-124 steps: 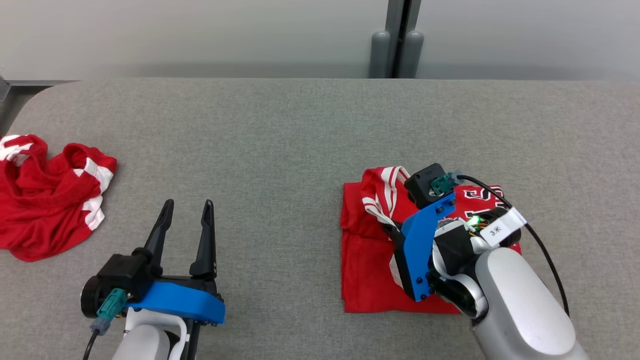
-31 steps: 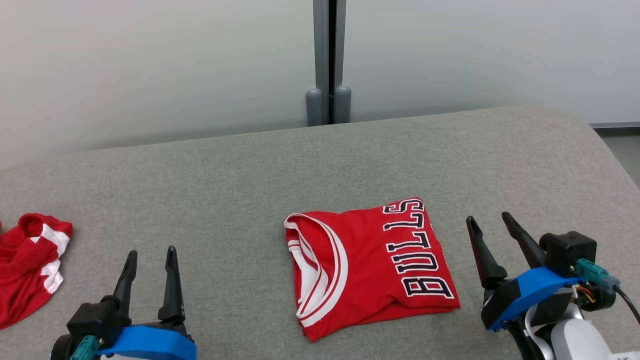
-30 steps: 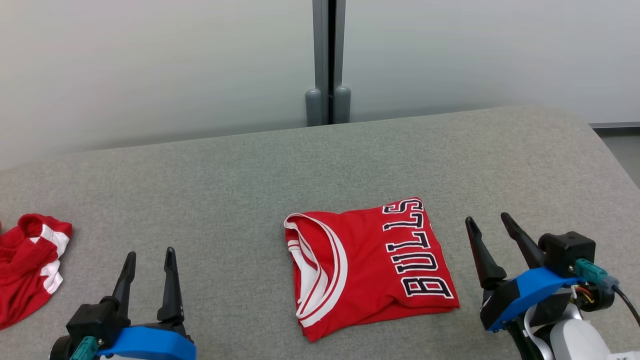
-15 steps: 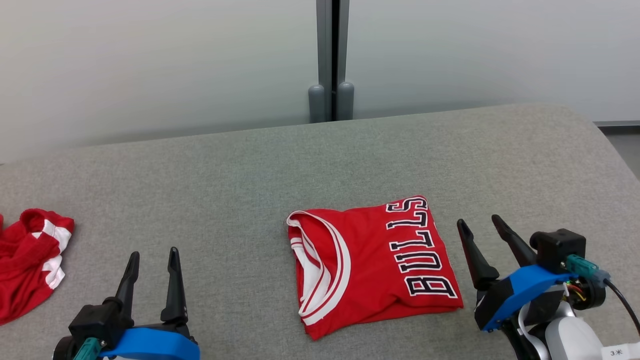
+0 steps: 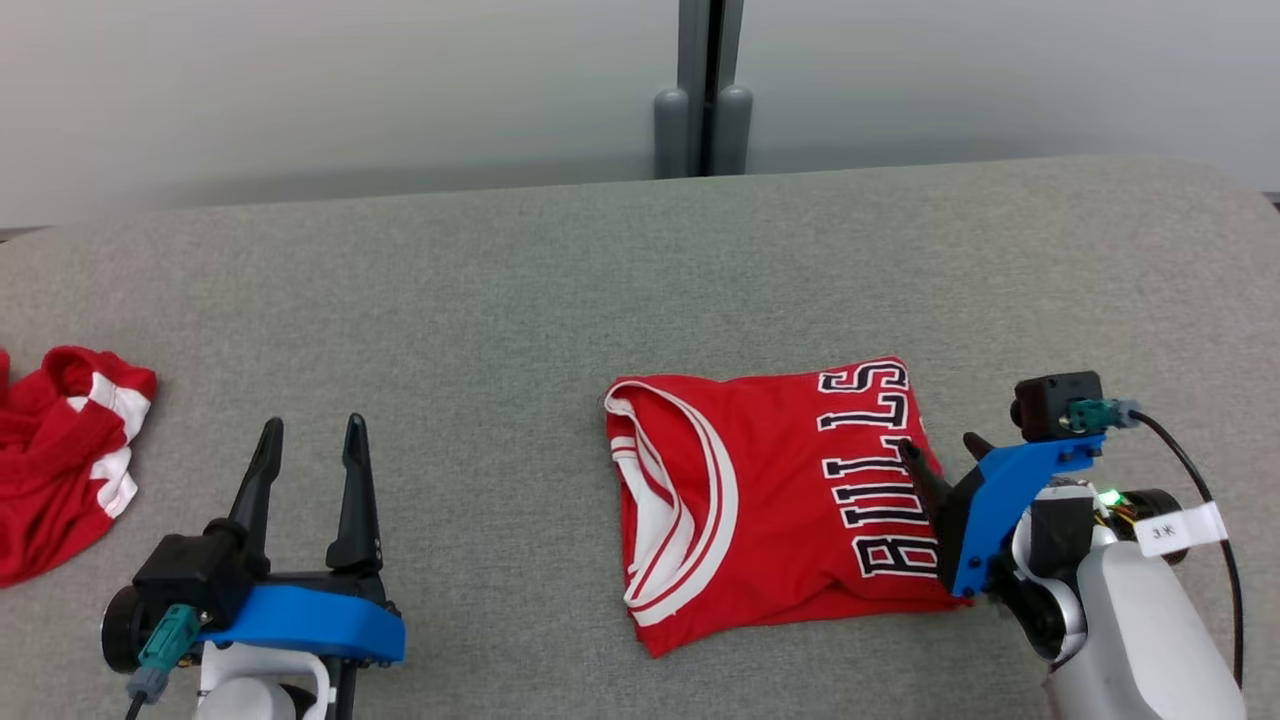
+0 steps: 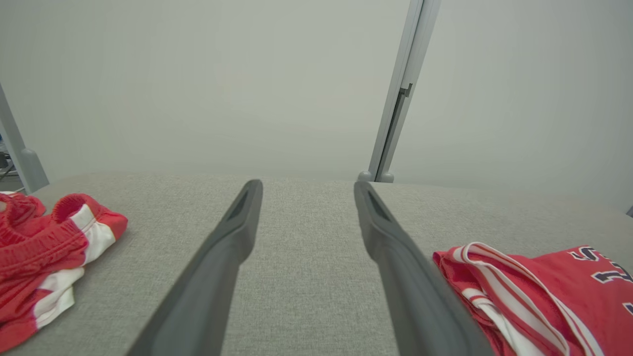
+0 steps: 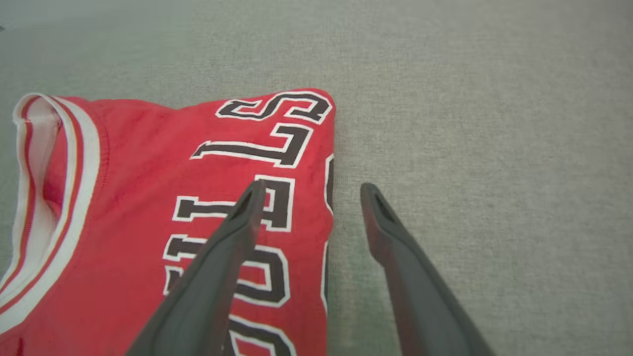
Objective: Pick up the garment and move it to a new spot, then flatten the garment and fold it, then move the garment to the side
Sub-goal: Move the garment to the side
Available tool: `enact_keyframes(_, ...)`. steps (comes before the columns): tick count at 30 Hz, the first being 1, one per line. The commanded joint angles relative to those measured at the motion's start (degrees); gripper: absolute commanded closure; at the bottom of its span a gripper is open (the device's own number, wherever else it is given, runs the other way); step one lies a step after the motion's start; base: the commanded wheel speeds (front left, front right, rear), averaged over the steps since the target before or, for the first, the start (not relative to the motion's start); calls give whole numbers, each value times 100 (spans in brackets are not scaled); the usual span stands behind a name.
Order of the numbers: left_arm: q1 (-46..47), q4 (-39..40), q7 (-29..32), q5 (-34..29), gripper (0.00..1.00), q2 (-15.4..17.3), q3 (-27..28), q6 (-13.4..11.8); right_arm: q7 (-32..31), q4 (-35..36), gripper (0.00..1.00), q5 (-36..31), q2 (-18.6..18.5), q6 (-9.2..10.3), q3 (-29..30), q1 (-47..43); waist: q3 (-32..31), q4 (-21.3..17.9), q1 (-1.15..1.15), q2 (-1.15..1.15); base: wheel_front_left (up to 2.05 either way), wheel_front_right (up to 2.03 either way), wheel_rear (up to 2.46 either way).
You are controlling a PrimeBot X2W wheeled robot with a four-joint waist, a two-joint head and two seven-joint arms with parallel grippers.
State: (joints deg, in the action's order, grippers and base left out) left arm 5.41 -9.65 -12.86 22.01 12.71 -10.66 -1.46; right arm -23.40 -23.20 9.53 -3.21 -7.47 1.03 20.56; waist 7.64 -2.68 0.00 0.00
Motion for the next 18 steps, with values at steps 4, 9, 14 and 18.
enact_keyframes(4,236,-21,-8,-65,0,11,-81,45,-449,-455,0,-116,22,-4,69,211,305,265,0,0,0,0,0)
enact_keyframes(9,317,-118,-42,-67,0,-11,-144,81,-851,-932,0,-234,34,-4,100,182,375,320,0,0,0,0,0)
enact_keyframes(14,337,-205,-90,-40,0,-28,-153,83,-1058,-1046,100,-264,62,-6,-161,232,383,258,0,0,0,0,0)
enact_keyframes(18,386,-225,-109,-29,0,-9,-144,92,-977,-881,100,-327,-74,-6,-475,448,438,129,0,0,0,0,0)
